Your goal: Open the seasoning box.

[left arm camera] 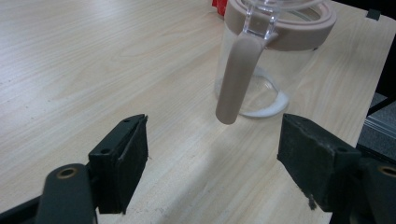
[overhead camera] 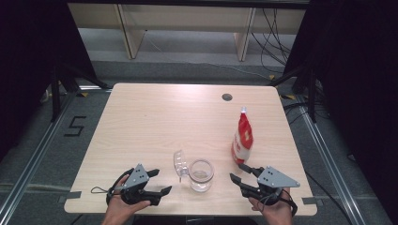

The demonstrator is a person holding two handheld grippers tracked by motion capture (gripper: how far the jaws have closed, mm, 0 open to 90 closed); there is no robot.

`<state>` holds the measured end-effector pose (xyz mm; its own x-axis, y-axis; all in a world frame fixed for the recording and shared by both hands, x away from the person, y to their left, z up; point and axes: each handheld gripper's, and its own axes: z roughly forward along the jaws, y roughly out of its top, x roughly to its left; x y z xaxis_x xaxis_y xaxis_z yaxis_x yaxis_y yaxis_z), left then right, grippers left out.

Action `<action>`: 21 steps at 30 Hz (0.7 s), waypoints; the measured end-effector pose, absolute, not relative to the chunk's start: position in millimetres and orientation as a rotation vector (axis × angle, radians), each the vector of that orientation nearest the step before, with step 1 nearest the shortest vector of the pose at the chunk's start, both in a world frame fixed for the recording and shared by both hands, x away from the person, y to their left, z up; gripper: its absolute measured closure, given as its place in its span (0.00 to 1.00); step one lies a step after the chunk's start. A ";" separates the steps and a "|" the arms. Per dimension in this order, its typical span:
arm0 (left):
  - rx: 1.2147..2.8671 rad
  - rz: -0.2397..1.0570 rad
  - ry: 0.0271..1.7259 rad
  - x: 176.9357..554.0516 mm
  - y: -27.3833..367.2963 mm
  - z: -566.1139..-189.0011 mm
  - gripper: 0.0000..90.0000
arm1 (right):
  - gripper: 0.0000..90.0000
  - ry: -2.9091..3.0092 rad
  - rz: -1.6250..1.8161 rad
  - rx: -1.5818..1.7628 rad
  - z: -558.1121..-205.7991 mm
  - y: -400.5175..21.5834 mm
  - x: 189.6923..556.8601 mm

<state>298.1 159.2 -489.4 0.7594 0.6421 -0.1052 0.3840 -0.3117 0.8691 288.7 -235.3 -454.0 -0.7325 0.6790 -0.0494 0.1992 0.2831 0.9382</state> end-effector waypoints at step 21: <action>1.945 0.308 0.788 298.3 158.1 -489.5 0.23 | 0.34 1.975 1.381 1.036 -467.1 -267.5 301.4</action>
<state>298.3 158.1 -489.5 0.7576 0.6427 -0.1144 0.3955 -0.3126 0.8636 301.4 -267.5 -467.1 -0.5769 0.8167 0.0154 0.2946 0.1904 0.9364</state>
